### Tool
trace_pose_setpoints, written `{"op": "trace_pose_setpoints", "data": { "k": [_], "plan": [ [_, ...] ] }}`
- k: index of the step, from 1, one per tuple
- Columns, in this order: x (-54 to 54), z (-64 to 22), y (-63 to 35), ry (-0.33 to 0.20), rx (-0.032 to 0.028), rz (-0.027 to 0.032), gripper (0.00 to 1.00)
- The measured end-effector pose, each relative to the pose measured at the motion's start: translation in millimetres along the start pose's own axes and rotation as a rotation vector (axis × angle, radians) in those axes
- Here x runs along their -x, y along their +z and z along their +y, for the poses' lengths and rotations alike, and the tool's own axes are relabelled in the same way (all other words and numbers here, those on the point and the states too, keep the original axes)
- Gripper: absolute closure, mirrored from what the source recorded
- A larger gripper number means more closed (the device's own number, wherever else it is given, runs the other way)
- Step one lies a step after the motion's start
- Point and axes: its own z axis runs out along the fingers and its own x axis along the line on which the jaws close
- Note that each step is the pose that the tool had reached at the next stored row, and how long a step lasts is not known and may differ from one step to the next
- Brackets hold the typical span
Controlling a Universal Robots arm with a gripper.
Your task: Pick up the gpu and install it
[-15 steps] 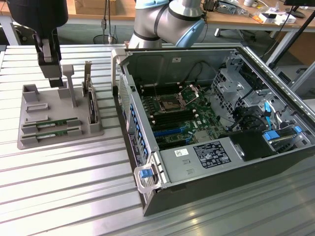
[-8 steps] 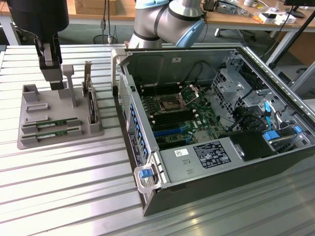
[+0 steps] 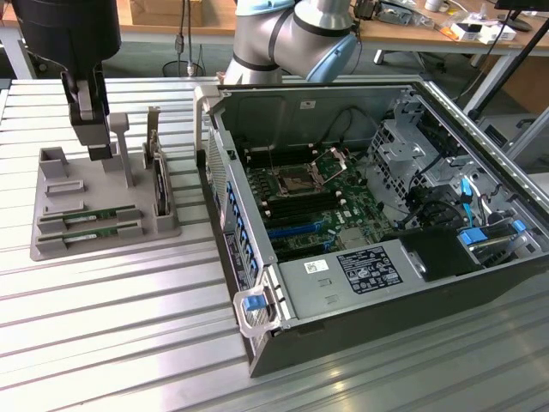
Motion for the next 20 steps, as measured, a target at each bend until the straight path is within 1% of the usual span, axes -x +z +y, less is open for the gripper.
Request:
{"op": "trace_pose_setpoints", "data": {
  "k": [20],
  "plan": [
    [-1.7,-0.4,10.4,0.0,-0.0001,0.0,0.64]
  ]
}}
